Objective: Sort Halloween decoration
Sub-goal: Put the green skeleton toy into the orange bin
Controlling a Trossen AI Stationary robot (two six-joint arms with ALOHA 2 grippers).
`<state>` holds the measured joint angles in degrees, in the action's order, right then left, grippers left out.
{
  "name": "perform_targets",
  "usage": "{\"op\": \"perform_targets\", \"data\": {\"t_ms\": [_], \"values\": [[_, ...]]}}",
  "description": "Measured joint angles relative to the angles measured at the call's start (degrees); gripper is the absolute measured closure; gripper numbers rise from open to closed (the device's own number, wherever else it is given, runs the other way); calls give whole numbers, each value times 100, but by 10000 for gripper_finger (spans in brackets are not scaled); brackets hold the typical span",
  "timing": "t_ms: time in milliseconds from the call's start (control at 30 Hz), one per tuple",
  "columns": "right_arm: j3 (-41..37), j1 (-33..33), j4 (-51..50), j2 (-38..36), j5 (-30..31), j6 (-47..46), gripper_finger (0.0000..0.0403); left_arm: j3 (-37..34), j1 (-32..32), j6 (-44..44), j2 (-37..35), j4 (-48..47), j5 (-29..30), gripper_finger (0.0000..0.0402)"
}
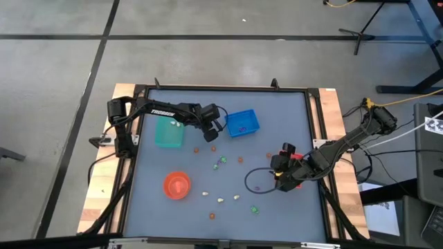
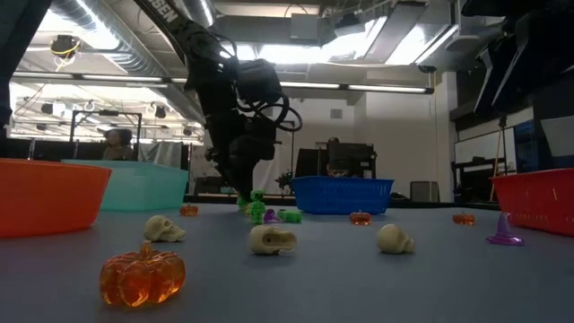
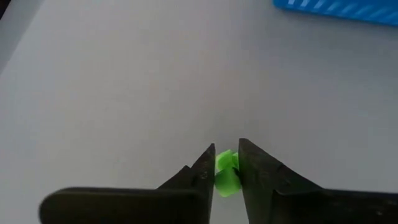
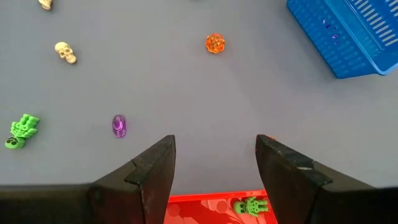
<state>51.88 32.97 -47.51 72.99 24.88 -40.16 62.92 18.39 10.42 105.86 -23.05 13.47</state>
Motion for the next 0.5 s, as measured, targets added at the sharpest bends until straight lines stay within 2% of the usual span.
{"op": "perform_targets", "data": {"t_ms": [500], "values": [[0,1,-1,-1,0,0,182,-9,-4,-2,-42,-7,-4,364]]}}
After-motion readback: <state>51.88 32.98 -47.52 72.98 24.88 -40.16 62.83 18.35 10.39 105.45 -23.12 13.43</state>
